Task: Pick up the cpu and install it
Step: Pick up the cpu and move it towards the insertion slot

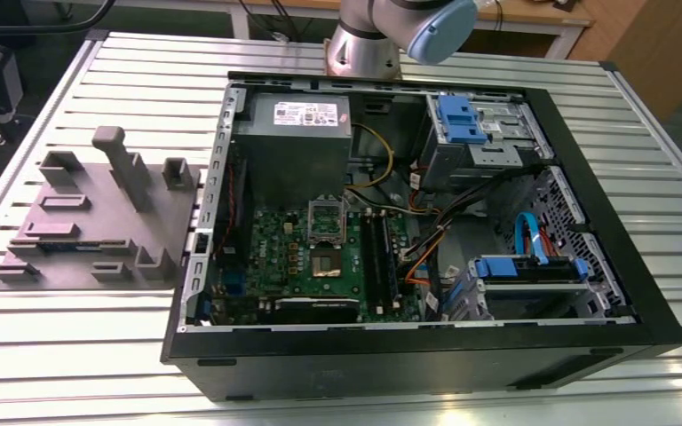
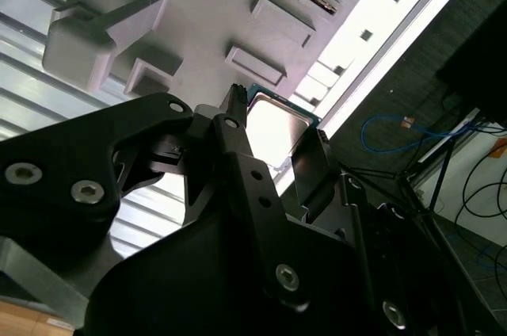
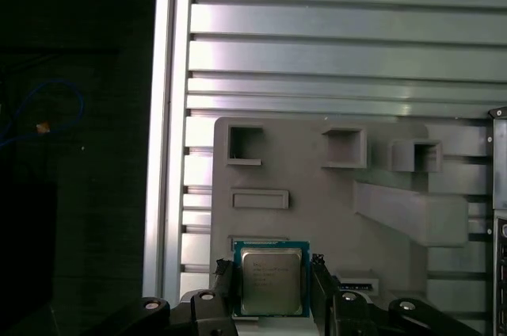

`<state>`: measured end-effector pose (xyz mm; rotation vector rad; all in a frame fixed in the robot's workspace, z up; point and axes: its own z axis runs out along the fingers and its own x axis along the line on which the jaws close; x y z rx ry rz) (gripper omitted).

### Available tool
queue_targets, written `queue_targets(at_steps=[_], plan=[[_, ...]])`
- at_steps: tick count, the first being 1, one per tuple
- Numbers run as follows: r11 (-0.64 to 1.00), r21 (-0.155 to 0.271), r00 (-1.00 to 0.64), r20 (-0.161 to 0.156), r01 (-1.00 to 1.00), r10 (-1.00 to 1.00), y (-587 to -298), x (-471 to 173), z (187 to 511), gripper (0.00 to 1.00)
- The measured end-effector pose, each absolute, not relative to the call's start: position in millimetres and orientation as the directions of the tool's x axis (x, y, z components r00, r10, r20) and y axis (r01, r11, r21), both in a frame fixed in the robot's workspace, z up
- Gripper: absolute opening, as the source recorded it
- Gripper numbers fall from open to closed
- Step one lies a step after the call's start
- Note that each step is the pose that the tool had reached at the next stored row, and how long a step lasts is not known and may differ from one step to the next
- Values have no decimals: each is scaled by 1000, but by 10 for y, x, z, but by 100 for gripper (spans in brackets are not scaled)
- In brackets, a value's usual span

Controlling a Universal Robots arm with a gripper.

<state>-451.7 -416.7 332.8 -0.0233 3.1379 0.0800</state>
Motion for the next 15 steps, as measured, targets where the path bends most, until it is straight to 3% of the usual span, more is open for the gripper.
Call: queue_targets(at_steps=[15], plan=[[999,51,-1000,-3,-15,-15,-4167,-4517,3416,47]])
